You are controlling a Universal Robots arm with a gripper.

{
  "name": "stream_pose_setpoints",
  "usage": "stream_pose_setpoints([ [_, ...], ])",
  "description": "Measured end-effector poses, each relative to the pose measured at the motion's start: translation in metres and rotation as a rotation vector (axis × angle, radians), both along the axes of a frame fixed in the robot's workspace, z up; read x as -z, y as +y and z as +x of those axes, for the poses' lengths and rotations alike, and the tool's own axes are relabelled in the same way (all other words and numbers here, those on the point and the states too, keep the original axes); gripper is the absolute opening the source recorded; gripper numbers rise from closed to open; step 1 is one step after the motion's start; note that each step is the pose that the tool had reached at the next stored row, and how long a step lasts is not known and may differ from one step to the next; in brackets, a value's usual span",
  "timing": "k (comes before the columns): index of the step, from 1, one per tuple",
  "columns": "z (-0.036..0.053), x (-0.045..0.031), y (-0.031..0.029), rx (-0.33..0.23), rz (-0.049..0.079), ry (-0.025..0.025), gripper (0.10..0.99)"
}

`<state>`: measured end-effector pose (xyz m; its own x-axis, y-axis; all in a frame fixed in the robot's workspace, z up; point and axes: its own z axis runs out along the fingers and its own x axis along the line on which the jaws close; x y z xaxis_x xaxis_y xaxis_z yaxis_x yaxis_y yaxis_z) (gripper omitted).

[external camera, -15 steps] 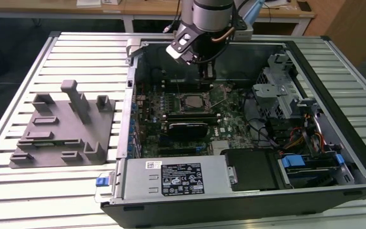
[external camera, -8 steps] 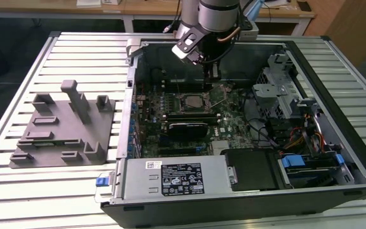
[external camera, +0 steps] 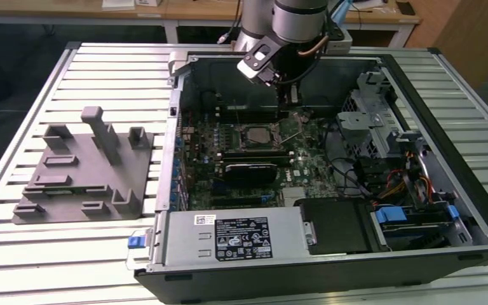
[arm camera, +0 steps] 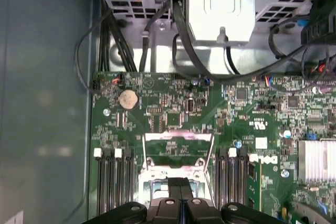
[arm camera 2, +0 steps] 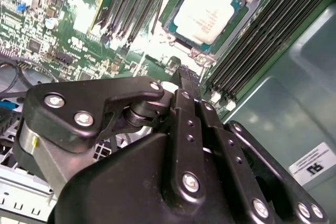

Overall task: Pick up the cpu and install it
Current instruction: 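Close the cpu cover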

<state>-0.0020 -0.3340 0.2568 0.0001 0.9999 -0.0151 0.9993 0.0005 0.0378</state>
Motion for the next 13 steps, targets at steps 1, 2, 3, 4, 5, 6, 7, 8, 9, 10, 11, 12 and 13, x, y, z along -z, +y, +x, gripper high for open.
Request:
stream_pose_setpoints([
  [1,0.0016,0.0,0.0,0.0,0.0,0.0,0.106],
  [2,0.0031,0.0,0.0,0.0,0.0,0.0,0.106],
  [3,0.0047,0.0,0.0,0.0,0.0,0.0,0.106],
  [4,0.0062,0.0,0.0,0.0,0.0,0.0,0.106],
  [5,0.0077,0.0,0.0,0.0,0.0,0.0001,0.106],
  [6,0.0092,-0.0001,0.0,0.0,0.0,0.0001,0.106],
  [7,0.0106,-0.0001,0.0,0.0,0.0,0.0001,0.106],
  [8,0.0121,-0.0001,0.0,0.0,0.0,0.0001,0.106],
  [9,0.0135,0.0,0.0,0.0,0.0,0.0001,0.106],
  [10,0.0151,0.0,0.0,0.0,0.0,0.0,0.106],
  [11,0.0165,0.0,0.0001,0.0,0.0,0.0,0.106],
  [12,0.0179,0.0,0.0,0.0,0.0,0.0,0.106],
  [13,0.0191,0.0,0.0,0.0,0.0,0.0,0.106],
])
